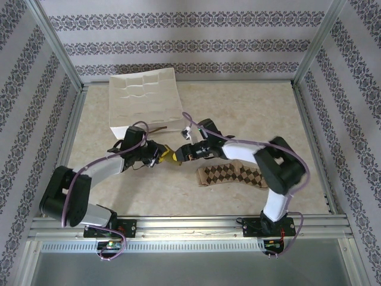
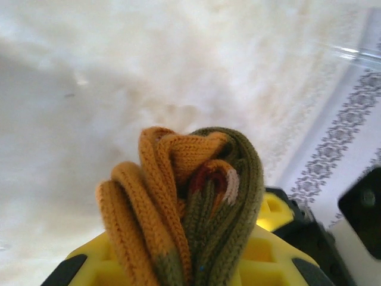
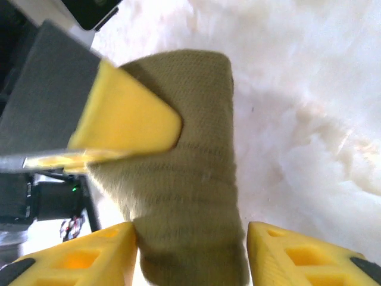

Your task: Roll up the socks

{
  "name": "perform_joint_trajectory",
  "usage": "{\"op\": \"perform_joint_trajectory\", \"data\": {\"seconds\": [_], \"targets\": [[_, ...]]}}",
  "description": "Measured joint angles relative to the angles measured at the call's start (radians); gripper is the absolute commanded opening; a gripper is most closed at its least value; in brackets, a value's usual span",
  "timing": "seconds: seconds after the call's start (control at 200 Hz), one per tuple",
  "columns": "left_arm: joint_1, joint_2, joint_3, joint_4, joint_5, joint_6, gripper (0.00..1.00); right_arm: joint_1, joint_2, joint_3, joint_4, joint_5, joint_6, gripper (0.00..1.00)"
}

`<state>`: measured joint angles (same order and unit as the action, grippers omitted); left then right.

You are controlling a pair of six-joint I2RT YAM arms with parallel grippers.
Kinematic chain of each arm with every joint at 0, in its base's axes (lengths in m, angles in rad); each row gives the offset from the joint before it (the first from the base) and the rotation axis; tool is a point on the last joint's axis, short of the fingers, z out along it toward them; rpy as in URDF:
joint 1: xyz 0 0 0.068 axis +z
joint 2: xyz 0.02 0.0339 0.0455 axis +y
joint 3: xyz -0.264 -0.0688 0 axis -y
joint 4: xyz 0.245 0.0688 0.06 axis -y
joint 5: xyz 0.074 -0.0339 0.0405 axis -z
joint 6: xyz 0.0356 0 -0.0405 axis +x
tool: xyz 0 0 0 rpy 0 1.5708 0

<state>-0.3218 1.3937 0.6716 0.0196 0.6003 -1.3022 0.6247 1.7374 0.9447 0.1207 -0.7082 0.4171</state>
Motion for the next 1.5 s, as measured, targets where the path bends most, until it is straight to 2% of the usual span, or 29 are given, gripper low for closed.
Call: {"op": "perform_joint_trajectory", "data": {"seconds": [0.165, 0.285, 0.415, 0.52, 0.65, 0.954, 1.504], "targets": [[0.000, -0.024, 0.206, -0.145, -0.070, 0.056, 0.00, 0.000, -0.323, -0.082, -0.009, 0.367, -0.128, 0.55], [0.001, 0.034, 0.433, -0.284, -0.150, 0.162, 0.00, 0.014, -0.472, -0.087, -0.022, 0.611, -0.266, 0.69], [0.001, 0.173, 0.689, -0.401, -0.248, 0.297, 0.00, 0.039, -0.580, -0.090, -0.041, 0.794, -0.402, 0.74], [0.001, 0.299, 0.850, -0.478, -0.339, 0.407, 0.00, 0.039, -0.627, -0.090, -0.071, 0.881, -0.476, 0.74], [0.001, 0.461, 1.007, -0.544, -0.428, 0.520, 0.00, 0.039, -0.671, -0.092, -0.116, 0.930, -0.523, 0.74], [-0.016, 0.704, 1.190, -0.618, -0.492, 0.666, 0.00, 0.039, -0.763, -0.124, -0.198, 0.963, -0.529, 0.72], [-0.140, 0.682, 1.153, -0.664, -0.676, 0.792, 0.00, 0.039, -0.747, -0.134, -0.264, 0.980, -0.509, 0.72]]}}
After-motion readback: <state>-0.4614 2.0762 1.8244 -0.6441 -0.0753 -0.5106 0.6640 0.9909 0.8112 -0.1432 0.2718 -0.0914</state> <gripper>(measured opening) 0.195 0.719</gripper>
